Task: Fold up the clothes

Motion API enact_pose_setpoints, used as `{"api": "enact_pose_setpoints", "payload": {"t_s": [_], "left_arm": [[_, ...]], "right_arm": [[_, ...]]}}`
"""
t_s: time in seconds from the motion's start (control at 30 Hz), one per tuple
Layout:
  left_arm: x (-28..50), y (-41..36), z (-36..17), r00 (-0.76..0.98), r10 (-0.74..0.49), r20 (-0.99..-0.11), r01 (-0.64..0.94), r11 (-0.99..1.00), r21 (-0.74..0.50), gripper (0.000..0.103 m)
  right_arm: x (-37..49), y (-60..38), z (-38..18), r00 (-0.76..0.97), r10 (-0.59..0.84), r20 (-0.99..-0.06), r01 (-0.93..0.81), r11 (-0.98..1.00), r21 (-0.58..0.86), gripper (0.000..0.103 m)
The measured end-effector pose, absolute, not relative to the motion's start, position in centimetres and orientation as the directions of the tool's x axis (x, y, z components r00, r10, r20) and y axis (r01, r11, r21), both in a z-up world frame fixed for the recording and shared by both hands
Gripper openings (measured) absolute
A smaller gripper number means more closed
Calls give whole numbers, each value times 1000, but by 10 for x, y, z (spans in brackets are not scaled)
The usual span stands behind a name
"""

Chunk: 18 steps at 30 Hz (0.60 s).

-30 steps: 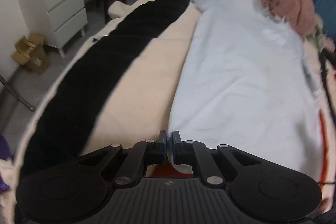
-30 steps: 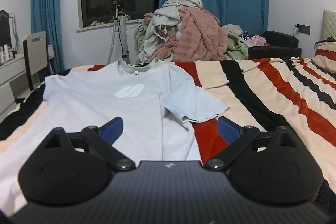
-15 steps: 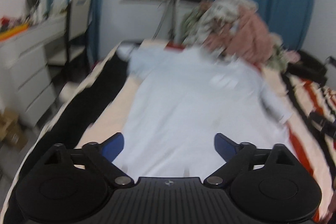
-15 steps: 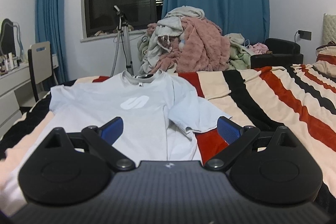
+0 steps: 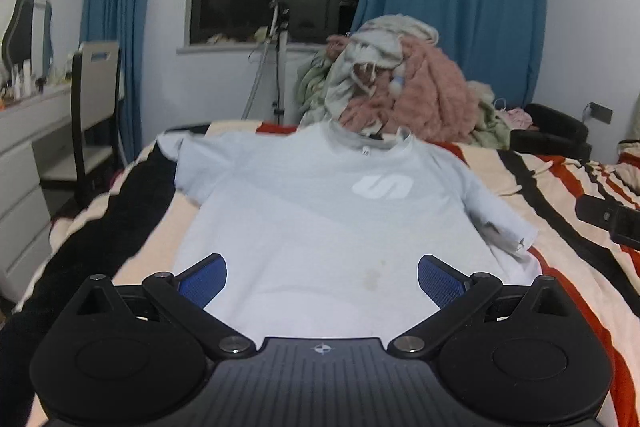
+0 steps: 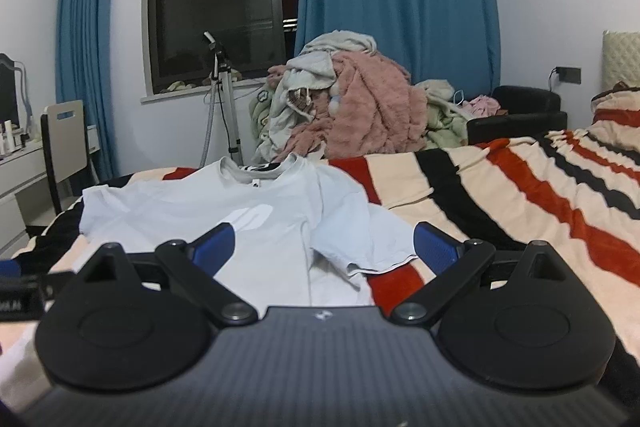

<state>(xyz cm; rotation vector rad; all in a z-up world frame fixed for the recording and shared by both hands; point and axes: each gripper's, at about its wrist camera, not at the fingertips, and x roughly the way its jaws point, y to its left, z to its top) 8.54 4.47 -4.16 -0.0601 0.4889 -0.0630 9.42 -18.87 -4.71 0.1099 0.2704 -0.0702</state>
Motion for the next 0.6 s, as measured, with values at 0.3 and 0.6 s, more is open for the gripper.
{"api": "enact_pose_setpoints", "payload": {"t_s": [0.3,0.6], "left_arm": [[80,58,-51,884,-83,-461,54,996,-76,103],[69,57,-54,881,-77,-467,44,996,-81,103]], "right_arm": [[104,-181,-54,955,-48,-293,76,993,86,97],[99,-184,-52,953,-39,-301,73,992,102,97]]}}
